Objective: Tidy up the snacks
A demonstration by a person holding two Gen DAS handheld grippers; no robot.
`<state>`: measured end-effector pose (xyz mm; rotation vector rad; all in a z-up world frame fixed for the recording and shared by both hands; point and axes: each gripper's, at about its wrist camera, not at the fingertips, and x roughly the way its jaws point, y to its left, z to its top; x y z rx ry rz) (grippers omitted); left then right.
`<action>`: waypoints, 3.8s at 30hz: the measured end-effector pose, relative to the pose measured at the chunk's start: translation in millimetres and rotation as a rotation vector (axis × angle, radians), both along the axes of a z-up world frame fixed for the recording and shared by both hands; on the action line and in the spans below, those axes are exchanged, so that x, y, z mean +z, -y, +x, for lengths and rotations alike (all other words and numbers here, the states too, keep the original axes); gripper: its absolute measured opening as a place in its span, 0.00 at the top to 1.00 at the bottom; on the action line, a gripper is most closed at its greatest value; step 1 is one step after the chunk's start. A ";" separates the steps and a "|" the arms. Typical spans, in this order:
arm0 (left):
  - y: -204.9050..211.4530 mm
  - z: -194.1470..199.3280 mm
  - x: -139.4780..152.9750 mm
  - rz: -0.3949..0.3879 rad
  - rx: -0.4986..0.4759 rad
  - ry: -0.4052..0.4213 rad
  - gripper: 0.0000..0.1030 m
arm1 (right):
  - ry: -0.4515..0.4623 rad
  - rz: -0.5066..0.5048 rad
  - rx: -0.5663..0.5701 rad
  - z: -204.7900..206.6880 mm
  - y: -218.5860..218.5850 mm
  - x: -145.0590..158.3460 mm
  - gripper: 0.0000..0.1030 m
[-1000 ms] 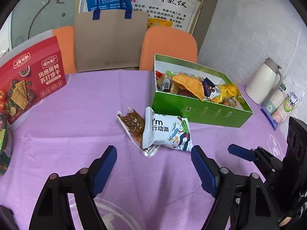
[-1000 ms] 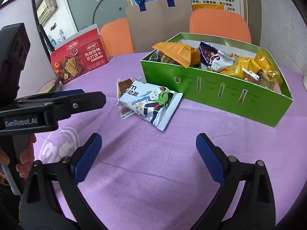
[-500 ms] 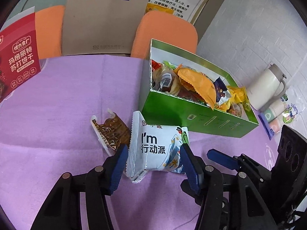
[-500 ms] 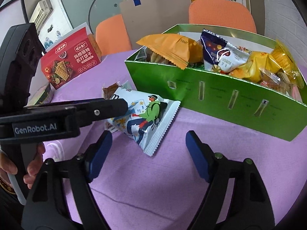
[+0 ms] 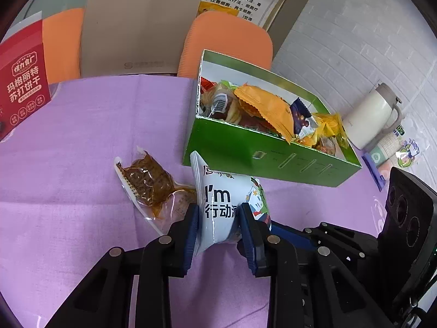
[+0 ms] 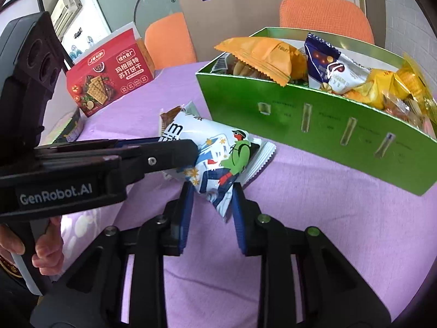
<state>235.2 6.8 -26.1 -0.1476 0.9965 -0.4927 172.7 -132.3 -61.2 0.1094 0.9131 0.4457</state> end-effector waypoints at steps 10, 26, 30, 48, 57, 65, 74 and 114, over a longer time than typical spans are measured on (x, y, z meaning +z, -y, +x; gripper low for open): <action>12.8 -47.6 48.6 0.036 -0.048 0.106 0.71 | 0.107 0.066 -0.046 -40.8 18.5 42.9 0.71; 81.4 -40.8 125.1 0.020 -0.149 0.258 0.71 | 0.259 0.109 -0.169 -27.0 81.9 97.7 0.71; 104.4 -18.4 125.4 0.003 -0.167 0.243 0.71 | 0.264 0.104 -0.195 -7.9 97.7 96.8 0.71; 128.8 64.4 76.6 0.105 -0.104 0.182 0.33 | 0.276 0.009 -0.235 49.4 114.2 56.8 0.49; 108.7 52.2 79.3 0.154 -0.028 0.221 0.12 | 0.301 -0.005 -0.233 30.7 106.6 65.9 0.17; 86.6 19.5 97.2 0.216 0.045 0.300 0.00 | 0.311 0.031 -0.202 0.4 98.3 78.0 0.01; 62.1 -16.0 108.7 0.197 0.058 0.327 0.00 | 0.301 0.034 -0.171 -28.9 79.0 76.6 0.01; 2.5 -34.0 -21.9 0.017 0.059 -0.095 0.58 | 0.056 -0.004 -0.001 -64.1 29.4 8.5 0.01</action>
